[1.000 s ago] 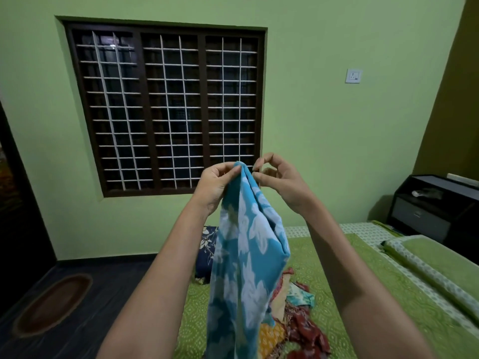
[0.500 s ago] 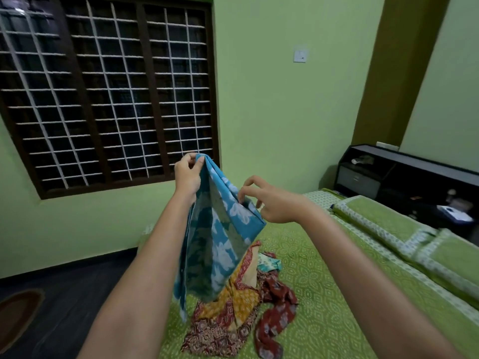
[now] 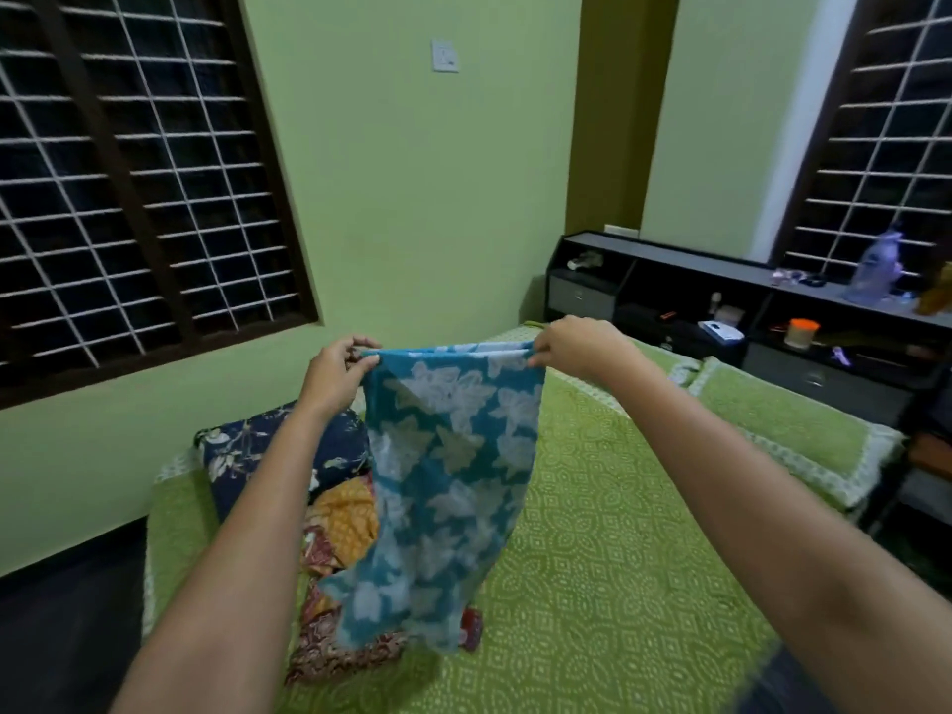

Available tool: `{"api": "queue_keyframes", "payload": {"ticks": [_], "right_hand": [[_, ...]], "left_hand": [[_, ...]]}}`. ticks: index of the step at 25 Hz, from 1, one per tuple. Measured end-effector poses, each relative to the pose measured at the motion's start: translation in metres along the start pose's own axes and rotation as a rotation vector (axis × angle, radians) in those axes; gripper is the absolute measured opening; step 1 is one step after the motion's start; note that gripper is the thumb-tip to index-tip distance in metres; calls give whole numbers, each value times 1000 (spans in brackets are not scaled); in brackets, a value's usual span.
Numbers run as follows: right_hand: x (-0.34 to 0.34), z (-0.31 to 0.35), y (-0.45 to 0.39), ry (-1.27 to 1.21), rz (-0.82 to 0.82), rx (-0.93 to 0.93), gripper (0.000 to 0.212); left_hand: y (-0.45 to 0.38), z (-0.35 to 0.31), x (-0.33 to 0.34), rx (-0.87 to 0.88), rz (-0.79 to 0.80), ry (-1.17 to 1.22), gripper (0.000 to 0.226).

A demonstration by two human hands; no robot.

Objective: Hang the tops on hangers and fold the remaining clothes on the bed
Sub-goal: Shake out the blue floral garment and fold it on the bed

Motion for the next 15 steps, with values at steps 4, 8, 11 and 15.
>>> {"api": "queue_keyframes", "payload": {"ticks": [4,8,11,15], "right_hand": [[2,-63,39,-146,9,-40,32],[18,-134,74,-126,46,-87,35],[15,-204,94,-99,-37,-22,30],[6,-258,96,-353,-27,-77,18]], "left_hand": [[31,-39,68,37,48,-200,22],[57,-93,118,20,-123,-229,23],[75,-129,170,17,-91,-310,22],[69,-175,208,9,-64,-218,19]]}}
Point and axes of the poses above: each hand's wrist, its own y-axis away from the middle knuckle, its own x-axis out of the palm, z = x × y, the point moved 10 cm from there along -y, towards the middle knuckle
